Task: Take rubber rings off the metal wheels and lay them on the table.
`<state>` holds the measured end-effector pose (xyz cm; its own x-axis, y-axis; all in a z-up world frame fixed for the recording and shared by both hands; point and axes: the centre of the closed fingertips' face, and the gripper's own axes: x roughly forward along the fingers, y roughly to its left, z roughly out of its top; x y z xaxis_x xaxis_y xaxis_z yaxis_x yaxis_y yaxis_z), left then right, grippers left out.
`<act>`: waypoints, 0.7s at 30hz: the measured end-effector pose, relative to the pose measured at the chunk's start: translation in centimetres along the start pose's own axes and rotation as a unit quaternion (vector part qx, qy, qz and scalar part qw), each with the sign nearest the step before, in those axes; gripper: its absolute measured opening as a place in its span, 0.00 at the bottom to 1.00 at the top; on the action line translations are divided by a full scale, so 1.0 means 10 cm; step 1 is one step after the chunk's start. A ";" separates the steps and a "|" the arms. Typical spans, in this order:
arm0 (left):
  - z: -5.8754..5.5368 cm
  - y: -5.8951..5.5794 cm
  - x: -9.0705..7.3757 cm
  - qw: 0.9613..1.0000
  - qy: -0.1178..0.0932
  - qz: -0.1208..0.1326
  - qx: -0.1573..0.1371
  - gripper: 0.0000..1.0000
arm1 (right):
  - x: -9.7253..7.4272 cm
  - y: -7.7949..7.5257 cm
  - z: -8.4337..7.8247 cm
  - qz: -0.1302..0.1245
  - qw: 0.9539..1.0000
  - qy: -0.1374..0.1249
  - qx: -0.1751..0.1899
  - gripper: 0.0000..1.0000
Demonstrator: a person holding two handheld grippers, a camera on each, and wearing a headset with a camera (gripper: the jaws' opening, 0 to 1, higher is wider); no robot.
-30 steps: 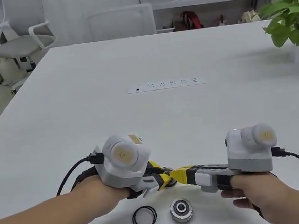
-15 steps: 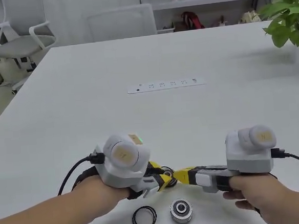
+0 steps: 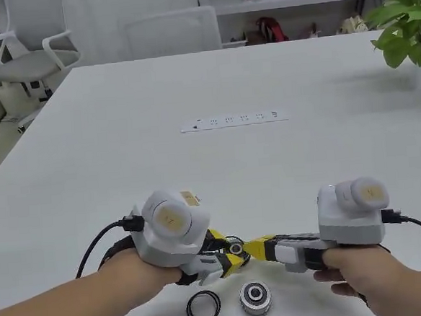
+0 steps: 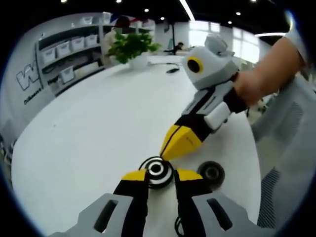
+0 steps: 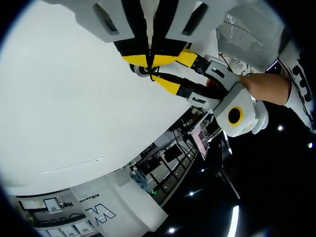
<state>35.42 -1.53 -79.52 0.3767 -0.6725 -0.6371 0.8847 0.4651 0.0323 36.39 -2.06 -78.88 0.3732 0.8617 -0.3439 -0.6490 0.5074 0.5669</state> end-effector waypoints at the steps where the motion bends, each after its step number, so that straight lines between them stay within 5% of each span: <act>1: 0.00 -0.02 -0.01 1.000 -0.001 -0.003 0.003 0.24 | 0.00 0.00 0.01 0.000 1.000 -0.001 0.001 0.00; 21: 0.23 -0.10 -0.42 0.998 -0.063 -0.007 0.022 0.40 | -0.04 0.08 0.10 0.008 1.000 -0.013 0.002 0.00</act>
<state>33.59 -0.53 -75.13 0.3936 -0.7464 -0.5366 0.9002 0.4313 0.0605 36.39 -2.02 -77.58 0.3797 0.8698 -0.3151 -0.6523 0.4932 0.5755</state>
